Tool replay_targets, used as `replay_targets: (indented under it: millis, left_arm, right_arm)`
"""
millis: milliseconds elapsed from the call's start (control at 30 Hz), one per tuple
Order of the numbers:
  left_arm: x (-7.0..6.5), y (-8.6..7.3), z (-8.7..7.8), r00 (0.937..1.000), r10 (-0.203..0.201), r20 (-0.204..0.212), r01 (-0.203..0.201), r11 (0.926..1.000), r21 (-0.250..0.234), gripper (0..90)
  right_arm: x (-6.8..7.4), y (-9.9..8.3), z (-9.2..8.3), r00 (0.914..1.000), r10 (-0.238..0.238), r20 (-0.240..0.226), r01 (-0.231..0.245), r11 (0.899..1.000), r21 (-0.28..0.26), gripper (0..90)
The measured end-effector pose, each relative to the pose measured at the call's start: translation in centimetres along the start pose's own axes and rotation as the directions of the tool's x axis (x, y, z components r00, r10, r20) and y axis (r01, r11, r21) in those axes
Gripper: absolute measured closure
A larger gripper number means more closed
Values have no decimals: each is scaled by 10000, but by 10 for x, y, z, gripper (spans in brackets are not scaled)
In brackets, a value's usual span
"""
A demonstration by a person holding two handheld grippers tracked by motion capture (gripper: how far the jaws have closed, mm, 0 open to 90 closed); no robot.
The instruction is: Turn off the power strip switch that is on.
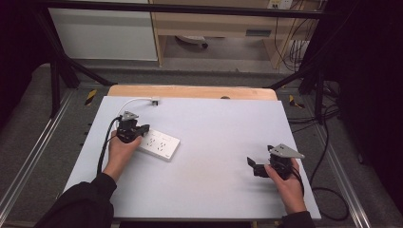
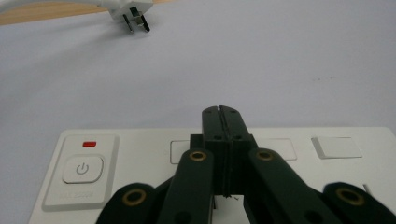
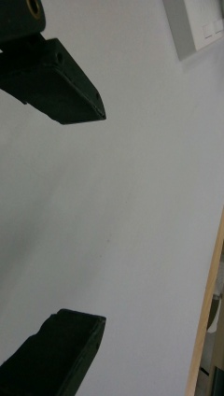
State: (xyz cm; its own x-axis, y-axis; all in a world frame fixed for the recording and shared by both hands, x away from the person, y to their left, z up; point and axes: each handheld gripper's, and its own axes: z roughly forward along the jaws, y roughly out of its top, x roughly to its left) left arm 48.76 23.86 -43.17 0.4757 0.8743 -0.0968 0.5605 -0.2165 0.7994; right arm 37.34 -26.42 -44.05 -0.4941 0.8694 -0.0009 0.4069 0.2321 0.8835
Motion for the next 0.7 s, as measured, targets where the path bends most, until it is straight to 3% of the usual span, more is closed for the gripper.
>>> replay_targets:
  millis: [700]
  left_arm:
    - [-3, 0, 3, 10000, 69, -10, -69, 9999, 105, 900]
  right_arm:
    - [0, 0, 0, 10000, 8, -3, -8, 10000, -4, 37]
